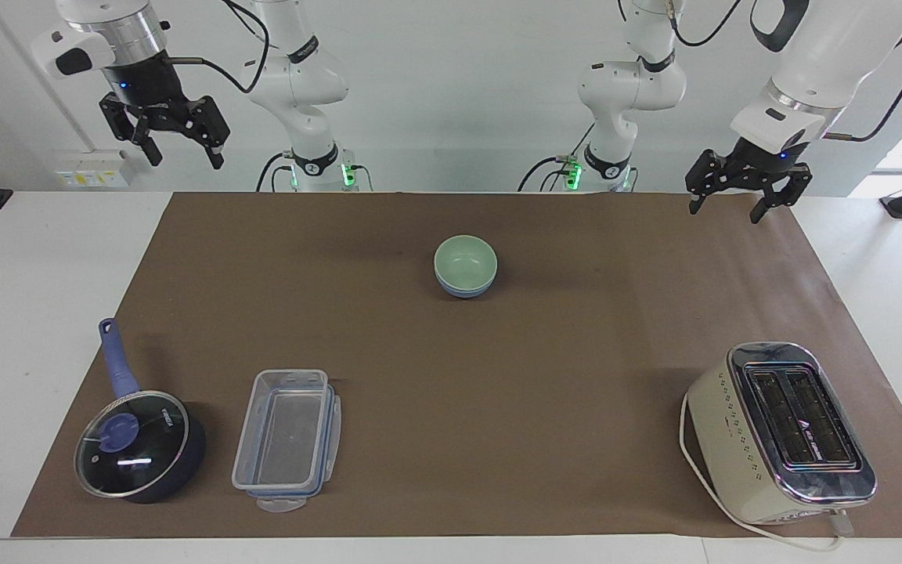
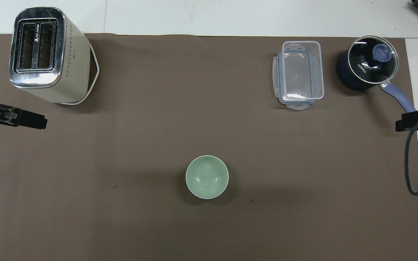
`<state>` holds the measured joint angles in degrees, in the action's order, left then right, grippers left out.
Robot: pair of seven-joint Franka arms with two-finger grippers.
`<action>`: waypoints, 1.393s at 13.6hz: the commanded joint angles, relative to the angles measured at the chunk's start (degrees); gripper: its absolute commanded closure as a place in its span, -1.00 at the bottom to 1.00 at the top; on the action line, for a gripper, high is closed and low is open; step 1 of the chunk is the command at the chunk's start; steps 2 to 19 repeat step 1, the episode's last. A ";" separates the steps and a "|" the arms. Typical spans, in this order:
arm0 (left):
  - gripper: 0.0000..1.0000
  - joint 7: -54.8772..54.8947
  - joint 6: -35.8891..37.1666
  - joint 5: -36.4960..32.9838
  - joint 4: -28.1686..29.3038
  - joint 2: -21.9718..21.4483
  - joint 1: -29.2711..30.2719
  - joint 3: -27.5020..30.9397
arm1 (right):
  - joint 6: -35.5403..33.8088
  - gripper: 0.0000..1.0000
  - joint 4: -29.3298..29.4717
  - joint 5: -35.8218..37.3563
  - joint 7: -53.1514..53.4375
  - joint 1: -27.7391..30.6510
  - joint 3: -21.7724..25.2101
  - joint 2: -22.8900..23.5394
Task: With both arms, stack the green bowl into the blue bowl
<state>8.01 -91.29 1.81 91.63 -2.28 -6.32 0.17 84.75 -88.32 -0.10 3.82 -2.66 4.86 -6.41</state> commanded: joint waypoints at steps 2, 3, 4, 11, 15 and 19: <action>-1.00 0.34 0.85 -0.84 -1.28 0.61 0.60 -0.53 | 0.15 -1.00 -0.53 1.33 -1.36 0.37 -0.38 -0.44; -1.00 0.34 0.85 -0.84 -1.28 0.61 0.60 -0.53 | 0.15 -1.00 -0.53 1.33 -1.36 0.37 -0.38 -0.44; -1.00 0.34 0.85 -0.84 -1.28 0.61 0.60 -0.53 | 0.15 -1.00 -0.53 1.33 -1.36 0.37 -0.38 -0.44; -1.00 0.34 0.85 -0.84 -1.28 0.61 0.60 -0.53 | 0.15 -1.00 -0.53 1.33 -1.36 0.37 -0.38 -0.44; -1.00 0.34 0.85 -0.84 -1.28 0.61 0.60 -0.53 | 0.15 -1.00 -0.53 1.33 -1.36 0.37 -0.38 -0.44; -1.00 0.34 0.85 -0.84 -1.28 0.61 0.60 -0.53 | 0.15 -1.00 -0.53 1.33 -1.36 0.37 -0.38 -0.44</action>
